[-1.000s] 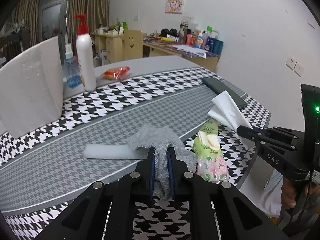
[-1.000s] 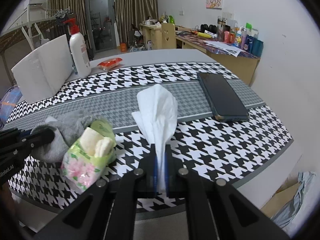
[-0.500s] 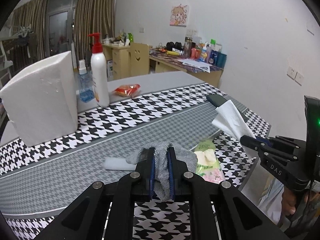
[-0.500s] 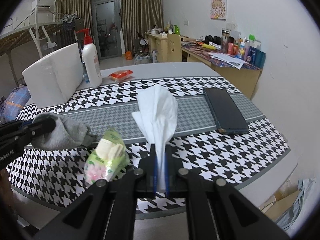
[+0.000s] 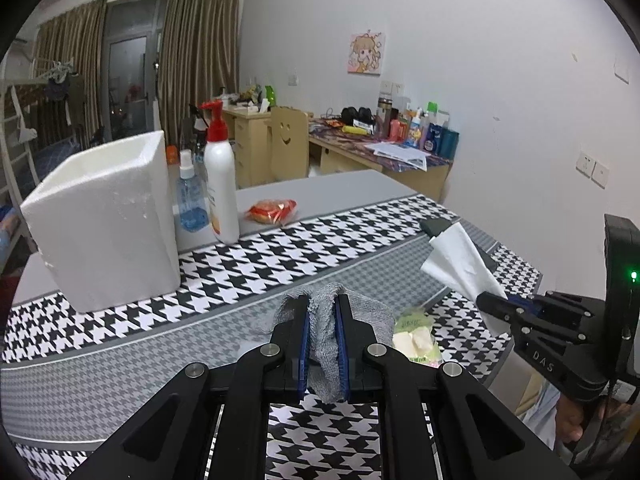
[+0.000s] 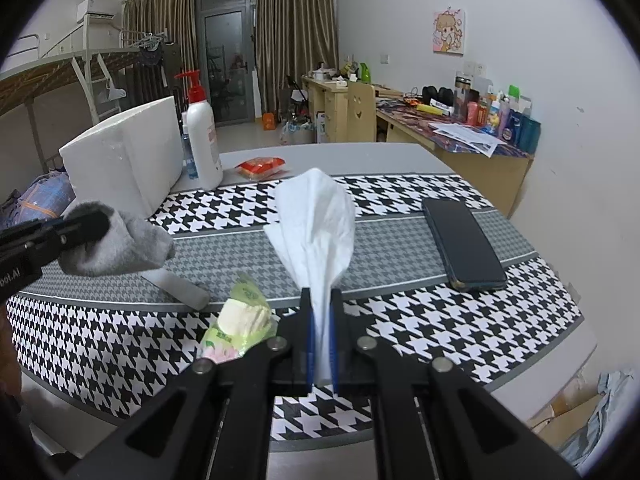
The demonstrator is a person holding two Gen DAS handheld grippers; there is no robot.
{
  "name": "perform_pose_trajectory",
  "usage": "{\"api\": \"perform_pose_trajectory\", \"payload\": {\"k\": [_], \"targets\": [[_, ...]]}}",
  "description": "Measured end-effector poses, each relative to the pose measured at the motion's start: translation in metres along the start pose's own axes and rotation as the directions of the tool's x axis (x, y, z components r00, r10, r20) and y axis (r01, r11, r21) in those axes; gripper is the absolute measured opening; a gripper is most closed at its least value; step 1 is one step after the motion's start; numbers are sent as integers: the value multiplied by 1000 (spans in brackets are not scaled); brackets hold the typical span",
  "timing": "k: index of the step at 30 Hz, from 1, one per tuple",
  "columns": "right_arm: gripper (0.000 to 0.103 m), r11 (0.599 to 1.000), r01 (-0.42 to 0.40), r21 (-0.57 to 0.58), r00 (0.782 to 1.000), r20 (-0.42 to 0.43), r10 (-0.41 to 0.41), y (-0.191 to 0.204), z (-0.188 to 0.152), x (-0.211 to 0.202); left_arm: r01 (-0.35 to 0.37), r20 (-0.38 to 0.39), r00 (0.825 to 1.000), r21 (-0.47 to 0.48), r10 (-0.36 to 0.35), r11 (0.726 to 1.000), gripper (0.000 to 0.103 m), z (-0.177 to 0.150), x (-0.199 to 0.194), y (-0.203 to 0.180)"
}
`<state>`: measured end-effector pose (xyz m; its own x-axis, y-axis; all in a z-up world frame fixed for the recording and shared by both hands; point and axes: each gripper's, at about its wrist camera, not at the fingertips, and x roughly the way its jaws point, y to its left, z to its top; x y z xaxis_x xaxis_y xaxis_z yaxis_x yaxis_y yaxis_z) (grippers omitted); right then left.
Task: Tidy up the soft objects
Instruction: 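Carry the grey sock with left gripper over the foam box while right carries the tissue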
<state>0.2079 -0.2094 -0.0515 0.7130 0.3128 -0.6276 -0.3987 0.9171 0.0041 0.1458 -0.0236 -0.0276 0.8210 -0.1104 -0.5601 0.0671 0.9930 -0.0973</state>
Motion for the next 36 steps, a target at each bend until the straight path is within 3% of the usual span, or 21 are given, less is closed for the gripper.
{"api": "perform_pose_trajectory", "payload": {"k": [36], "targets": [[8, 988, -131, -85, 985, 102, 140, 51, 39, -14, -156, 118, 980, -37, 159, 987, 12, 18, -58, 37]]}}
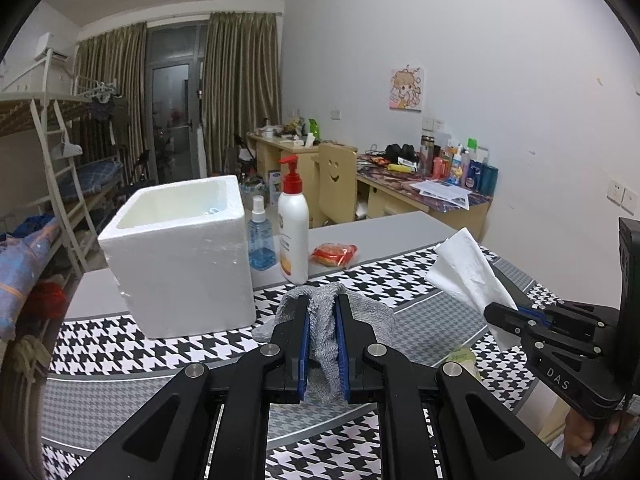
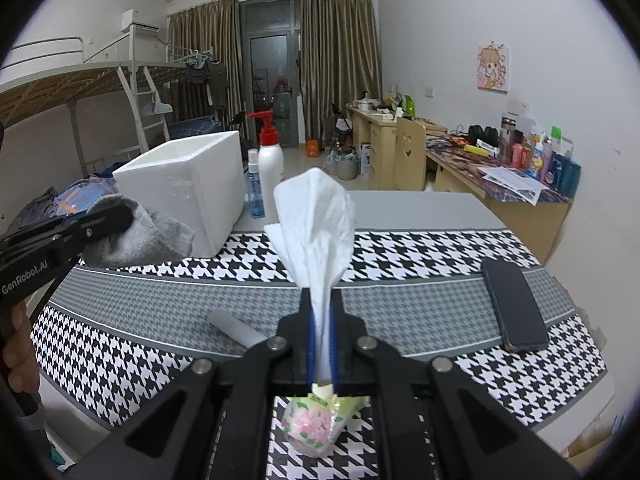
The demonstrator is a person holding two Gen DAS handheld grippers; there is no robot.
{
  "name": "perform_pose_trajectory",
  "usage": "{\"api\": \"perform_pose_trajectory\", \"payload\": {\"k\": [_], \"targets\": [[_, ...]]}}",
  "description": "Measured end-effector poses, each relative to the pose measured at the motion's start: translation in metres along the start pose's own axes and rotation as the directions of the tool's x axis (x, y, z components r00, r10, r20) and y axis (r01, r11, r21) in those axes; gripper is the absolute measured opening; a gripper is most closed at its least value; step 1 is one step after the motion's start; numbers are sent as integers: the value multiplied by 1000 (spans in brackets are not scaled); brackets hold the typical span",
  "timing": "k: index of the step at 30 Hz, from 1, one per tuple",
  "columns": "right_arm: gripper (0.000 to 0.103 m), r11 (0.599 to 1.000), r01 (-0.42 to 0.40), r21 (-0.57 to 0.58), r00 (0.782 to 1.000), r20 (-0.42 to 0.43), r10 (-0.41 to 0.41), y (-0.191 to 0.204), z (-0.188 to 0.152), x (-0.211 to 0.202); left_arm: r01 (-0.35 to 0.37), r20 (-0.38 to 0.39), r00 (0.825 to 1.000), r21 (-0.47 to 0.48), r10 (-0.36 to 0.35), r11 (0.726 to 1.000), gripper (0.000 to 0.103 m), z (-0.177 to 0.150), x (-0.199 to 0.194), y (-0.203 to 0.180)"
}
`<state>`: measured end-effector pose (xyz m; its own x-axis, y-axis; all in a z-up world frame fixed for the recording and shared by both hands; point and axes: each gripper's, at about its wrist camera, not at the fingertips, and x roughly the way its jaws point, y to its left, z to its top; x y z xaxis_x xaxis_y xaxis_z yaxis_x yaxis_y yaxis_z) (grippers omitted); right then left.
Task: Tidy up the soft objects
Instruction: 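Carry the grey sock with left gripper over the foam box while right carries the tissue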
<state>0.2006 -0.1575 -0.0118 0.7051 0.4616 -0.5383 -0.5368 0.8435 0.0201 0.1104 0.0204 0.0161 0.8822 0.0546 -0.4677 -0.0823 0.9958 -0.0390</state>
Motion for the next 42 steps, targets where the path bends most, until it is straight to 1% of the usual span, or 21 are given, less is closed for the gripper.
{"api": "perform_pose_trajectory", "payload": {"k": [4, 9, 22, 28, 35, 42], "targets": [[8, 1000, -15, -10, 1000, 5, 15, 6, 2, 1, -9, -1, 1000, 4, 9, 1000, 12, 1, -1, 2], [8, 999, -28, -20, 1000, 11, 28, 12, 6, 2, -40, 19, 999, 10, 40, 999, 12, 4, -4, 6], [8, 998, -47, -44, 998, 31, 48, 27, 21, 3, -85, 47, 995, -4, 85, 996, 12, 13, -9, 26], [8, 997, -52, -49, 998, 37, 54, 33, 30, 6, -99, 66, 993, -14, 100, 995, 12, 19, -11, 35], [8, 995, -55, -83, 997, 54, 59, 47, 43, 6, -118, 82, 990, -17, 119, 993, 12, 23, -15, 46], [8, 992, -73, -100, 995, 66, 80, 57, 55, 8, -135, 100, 986, -22, 136, 991, 12, 30, -18, 56]]}}
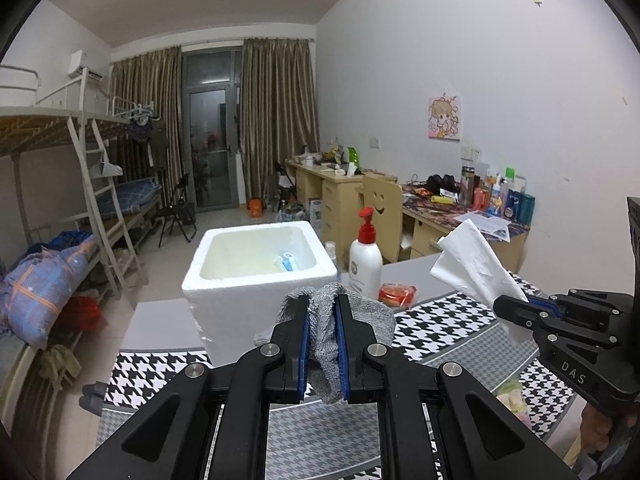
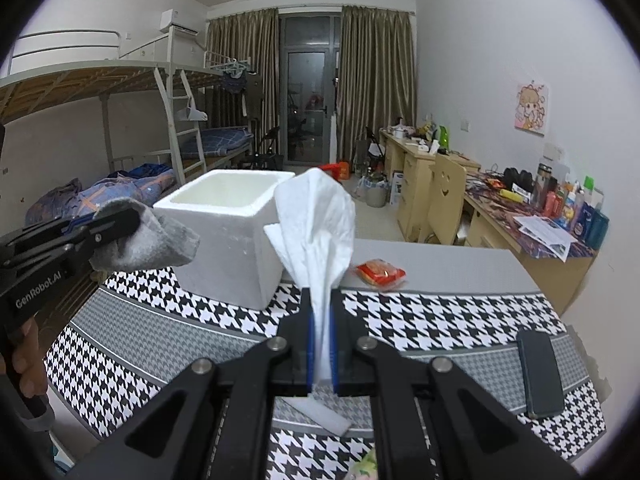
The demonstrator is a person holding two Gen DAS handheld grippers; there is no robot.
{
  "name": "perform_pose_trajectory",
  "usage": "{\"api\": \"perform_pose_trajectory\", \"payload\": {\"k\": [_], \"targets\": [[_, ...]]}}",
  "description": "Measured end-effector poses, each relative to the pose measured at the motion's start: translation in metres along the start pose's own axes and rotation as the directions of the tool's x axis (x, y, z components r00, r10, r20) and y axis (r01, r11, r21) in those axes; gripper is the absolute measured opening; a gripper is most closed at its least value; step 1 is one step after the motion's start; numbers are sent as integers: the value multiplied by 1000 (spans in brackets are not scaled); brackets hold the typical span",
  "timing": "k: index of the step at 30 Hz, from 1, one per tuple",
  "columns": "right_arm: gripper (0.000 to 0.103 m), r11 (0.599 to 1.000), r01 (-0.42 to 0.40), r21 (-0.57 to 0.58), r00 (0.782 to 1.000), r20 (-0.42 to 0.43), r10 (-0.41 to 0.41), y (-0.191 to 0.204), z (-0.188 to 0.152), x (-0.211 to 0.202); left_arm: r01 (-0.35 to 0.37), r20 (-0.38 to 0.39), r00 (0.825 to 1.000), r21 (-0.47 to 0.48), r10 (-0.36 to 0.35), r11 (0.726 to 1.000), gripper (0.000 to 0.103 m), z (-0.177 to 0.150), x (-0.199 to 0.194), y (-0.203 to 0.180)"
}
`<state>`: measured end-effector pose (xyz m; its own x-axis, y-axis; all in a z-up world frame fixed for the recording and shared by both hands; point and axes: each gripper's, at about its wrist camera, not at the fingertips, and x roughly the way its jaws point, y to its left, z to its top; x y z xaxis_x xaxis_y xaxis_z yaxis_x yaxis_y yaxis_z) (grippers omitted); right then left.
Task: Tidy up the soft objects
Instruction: 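Carry the grey sock with left gripper over the foam box while right carries the tissue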
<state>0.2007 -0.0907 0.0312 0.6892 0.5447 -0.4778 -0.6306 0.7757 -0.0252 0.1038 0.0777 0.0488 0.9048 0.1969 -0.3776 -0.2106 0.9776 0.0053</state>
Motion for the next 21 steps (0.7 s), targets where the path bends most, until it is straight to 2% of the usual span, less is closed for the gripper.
{"api": "perform_pose_trajectory", "payload": {"k": [21], "targets": [[8, 997, -66, -48, 997, 23, 67, 29, 40, 14, -47, 45, 998, -17, 48, 999, 12, 22, 8, 23]]}}
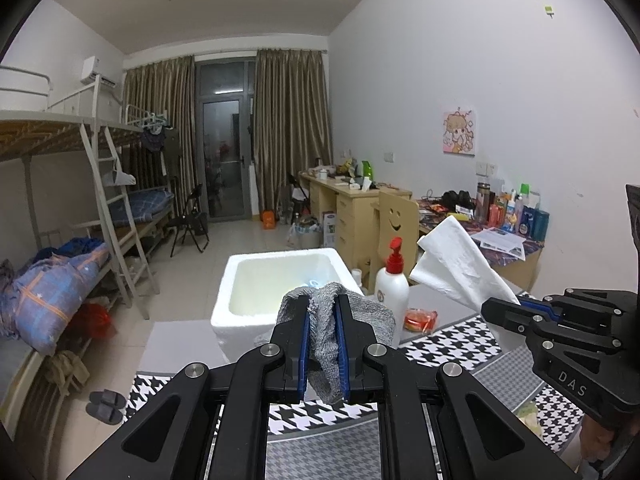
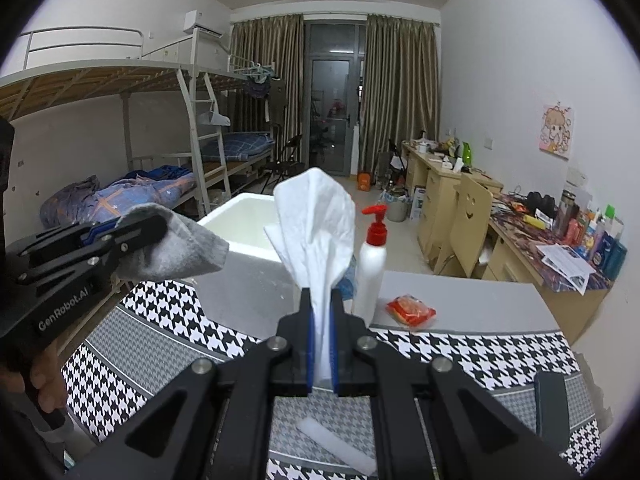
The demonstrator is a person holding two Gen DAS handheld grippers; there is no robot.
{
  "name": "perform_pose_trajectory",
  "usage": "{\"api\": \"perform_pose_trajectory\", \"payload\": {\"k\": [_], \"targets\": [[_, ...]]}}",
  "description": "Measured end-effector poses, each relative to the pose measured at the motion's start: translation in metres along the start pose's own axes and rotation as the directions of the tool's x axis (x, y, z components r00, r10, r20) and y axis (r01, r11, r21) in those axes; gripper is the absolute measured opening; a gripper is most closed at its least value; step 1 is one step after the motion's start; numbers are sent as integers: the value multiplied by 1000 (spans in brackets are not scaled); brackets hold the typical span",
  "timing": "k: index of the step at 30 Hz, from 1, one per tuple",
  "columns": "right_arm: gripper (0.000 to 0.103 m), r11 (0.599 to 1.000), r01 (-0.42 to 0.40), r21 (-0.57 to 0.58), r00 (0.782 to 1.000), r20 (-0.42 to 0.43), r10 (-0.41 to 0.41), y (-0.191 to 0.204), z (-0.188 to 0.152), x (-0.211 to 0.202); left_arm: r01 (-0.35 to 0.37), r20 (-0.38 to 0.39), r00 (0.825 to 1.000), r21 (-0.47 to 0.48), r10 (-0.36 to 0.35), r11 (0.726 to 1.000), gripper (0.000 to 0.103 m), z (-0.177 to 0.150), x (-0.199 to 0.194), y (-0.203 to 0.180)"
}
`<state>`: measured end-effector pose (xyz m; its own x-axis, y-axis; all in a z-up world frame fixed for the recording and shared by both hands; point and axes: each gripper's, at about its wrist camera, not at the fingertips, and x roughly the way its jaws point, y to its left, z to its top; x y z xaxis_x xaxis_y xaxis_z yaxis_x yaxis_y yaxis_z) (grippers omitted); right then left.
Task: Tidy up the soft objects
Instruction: 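Carry the grey sock with left gripper over the foam box while right carries the tissue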
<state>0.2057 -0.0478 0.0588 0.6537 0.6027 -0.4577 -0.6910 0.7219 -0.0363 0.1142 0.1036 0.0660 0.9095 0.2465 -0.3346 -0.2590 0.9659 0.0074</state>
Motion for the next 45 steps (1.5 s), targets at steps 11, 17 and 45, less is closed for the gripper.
{"api": "perform_pose_trajectory", "payload": {"k": [11, 17, 45], "targets": [[8, 1000, 5, 1, 1000, -7, -5, 5, 12, 12, -27, 10, 1000, -4, 27, 1000, 12, 9, 8, 13], [8, 1000, -8, -9, 1000, 2, 8, 7, 22, 12, -30, 29, 999, -14, 31, 999, 12, 18, 8, 19], [9, 1000, -20, 10, 999, -43, 21, 9, 50, 49, -70, 8, 997, -27, 71, 997, 12, 33, 35, 27]]}}
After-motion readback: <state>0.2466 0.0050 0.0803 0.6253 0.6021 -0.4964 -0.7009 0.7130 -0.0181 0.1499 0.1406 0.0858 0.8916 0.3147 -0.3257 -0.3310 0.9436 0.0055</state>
